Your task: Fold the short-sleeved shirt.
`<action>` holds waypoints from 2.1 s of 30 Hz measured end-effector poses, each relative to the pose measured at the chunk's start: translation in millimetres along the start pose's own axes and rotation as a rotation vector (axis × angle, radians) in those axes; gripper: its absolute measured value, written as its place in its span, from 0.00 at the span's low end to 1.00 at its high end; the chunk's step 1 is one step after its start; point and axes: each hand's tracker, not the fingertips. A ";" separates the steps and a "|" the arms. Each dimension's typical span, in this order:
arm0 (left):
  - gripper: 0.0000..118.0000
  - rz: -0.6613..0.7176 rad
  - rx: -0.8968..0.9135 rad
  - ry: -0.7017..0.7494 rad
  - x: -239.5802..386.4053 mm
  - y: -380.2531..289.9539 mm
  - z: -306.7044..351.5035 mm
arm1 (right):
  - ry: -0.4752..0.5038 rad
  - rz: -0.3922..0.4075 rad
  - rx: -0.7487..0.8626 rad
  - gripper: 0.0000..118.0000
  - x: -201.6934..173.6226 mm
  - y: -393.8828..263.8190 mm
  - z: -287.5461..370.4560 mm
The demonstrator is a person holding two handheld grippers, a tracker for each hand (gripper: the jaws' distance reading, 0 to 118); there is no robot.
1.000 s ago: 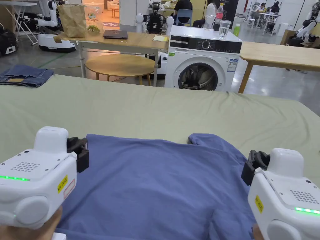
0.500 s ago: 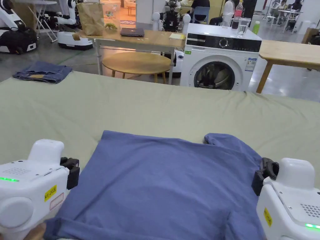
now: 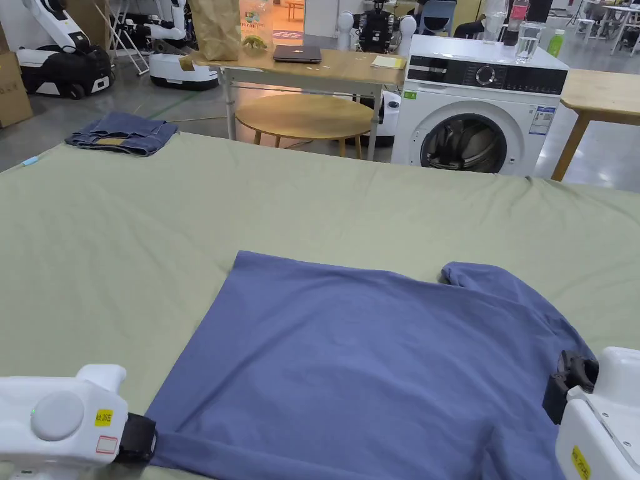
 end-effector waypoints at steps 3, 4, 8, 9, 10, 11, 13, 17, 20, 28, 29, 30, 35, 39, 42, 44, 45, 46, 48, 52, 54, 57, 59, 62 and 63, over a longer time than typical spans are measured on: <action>0.45 0.018 0.085 -0.007 1.4 -4.2 6.7 | -0.007 0.005 -0.016 0.00 5.1 -1.8 1.2; 0.45 -0.002 0.086 0.012 5.2 -4.9 6.0 | -0.008 0.005 -0.022 0.00 7.6 -2.5 1.5; 0.30 -0.097 0.106 0.024 15.5 -9.0 5.0 | -0.012 0.014 -0.056 0.00 17.5 -4.6 1.2; 0.22 -0.107 0.103 0.013 16.8 -8.0 5.9 | -0.011 0.012 -0.073 0.00 21.5 -4.9 1.3; 0.11 -0.113 0.097 -0.005 16.9 -6.7 5.6 | -0.006 0.009 -0.089 0.00 25.7 -5.2 1.4; 0.03 -0.116 0.088 -0.023 16.7 -5.9 5.4 | 0.010 0.002 -0.115 0.00 31.8 -4.8 1.4; 0.01 -0.121 0.085 -0.025 17.0 -5.1 4.5 | 0.019 -0.008 -0.182 0.00 43.3 -1.8 1.5; 0.01 -0.129 0.092 -0.036 13.2 -7.2 6.9 | 0.013 0.002 -0.343 0.47 72.3 -2.7 1.3; 0.01 -0.116 0.099 -0.052 9.7 -8.4 8.2 | 0.024 -0.011 -0.451 0.48 90.8 -18.9 1.0; 0.01 -0.066 0.106 -0.094 6.0 -12.1 13.6 | 0.049 0.016 -0.736 0.42 97.0 -90.6 -13.0; 0.01 -0.066 0.106 -0.095 6.1 -12.7 13.8 | 0.046 0.012 -0.700 0.41 95.2 -94.7 -12.3; 0.01 -0.067 0.106 -0.095 6.7 -13.3 14.2 | 0.027 0.022 -0.632 0.40 94.4 -92.9 -4.3; 0.01 -0.081 0.116 -0.087 10.9 -16.2 16.0 | 0.075 -0.018 -0.662 0.07 94.0 -87.7 -5.9; 0.01 -0.075 0.138 -0.091 9.7 -16.5 24.0 | 0.102 -0.063 -0.609 0.06 99.4 -74.6 5.0; 0.01 -0.075 0.157 -0.111 7.8 -11.0 36.1 | 0.109 -0.073 -0.549 0.06 102.5 -55.6 12.7; 0.01 -0.047 0.198 -0.141 4.0 -1.1 44.6 | 0.121 -0.080 -0.525 0.06 102.3 -40.3 13.1; 0.01 -0.038 0.214 -0.160 2.7 4.1 49.2 | 0.125 -0.077 -0.507 0.06 101.3 -31.9 11.7; 0.01 -0.031 0.224 -0.164 2.4 8.8 52.7 | 0.128 -0.077 -0.489 0.06 100.8 -25.4 9.5; 0.01 -0.037 0.283 -0.171 3.1 23.7 60.8 | 0.126 -0.067 -0.467 0.06 98.1 -10.8 0.3; 0.01 -0.033 0.365 -0.189 6.3 53.9 69.3 | 0.111 -0.075 -0.422 0.06 96.4 11.7 -28.7; 0.01 -0.036 0.374 -0.191 9.1 73.1 67.2 | 0.101 -0.095 -0.403 0.06 95.6 22.1 -47.8; 0.01 -0.033 0.391 -0.193 11.9 103.1 54.3 | 0.077 -0.103 -0.386 0.06 92.7 32.7 -79.4; 0.01 -0.030 0.393 -0.191 14.0 120.8 43.5 | 0.072 -0.107 -0.394 0.06 91.8 37.3 -100.1; 0.01 -0.042 0.393 -0.164 19.0 146.1 24.7 | 0.074 -0.137 -0.393 0.06 91.5 39.7 -131.7; 0.01 -0.044 0.389 -0.160 19.6 154.4 17.3 | 0.067 -0.131 -0.399 0.06 91.0 38.5 -143.2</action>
